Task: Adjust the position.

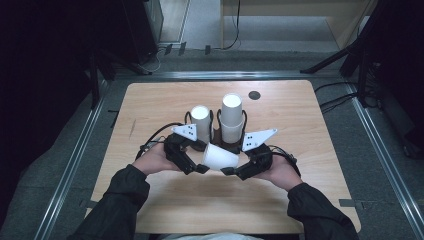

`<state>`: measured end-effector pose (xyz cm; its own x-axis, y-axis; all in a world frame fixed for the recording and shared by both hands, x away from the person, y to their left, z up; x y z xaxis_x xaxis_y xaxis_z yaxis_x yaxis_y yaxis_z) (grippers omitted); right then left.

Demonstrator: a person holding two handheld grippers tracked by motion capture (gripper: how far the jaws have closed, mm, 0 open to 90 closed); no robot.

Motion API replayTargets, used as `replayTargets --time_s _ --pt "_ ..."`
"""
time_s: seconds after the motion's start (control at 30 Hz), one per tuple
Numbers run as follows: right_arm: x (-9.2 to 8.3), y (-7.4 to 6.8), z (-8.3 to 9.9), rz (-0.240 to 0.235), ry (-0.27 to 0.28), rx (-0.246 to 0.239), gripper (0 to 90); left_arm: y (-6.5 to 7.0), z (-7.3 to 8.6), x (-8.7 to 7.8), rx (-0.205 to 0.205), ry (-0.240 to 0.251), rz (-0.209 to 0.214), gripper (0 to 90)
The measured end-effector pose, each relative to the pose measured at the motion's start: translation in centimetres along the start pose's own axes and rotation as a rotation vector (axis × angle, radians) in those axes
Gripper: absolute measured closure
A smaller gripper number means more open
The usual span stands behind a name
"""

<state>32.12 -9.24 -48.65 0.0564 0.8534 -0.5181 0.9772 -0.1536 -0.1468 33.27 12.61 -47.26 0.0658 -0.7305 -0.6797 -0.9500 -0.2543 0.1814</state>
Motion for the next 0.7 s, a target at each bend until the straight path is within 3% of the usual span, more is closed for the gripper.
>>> replayTargets --time_s 0.37,0.53,0.7 --pt "-0.13 0.37 -0.10 -0.010 0.037 0.020 31.7 -0.02 0.35 -0.58 -0.032 0.039 -0.004 5.6" --pt "-0.04 0.50 -0.17 -0.022 0.040 0.031 31.7 -0.01 0.49 -0.74 -0.062 0.074 0.019 5.6" --pt "0.09 0.49 -0.24 -0.028 0.042 0.030 31.7 0.12 0.61 -0.22 -0.070 0.068 0.029 5.6"
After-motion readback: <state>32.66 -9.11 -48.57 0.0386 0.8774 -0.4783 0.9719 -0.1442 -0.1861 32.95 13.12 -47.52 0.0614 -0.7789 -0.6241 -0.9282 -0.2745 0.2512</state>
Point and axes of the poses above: each handheld gripper's, and its own axes: x roughly forward along the jaws, z roughly out of its underside, y roughly to its right, the point moved 3 cm from there along x, roughly forward along the jaws, and after that the axes turned 1 degree about -z, right-handed, at the moved point
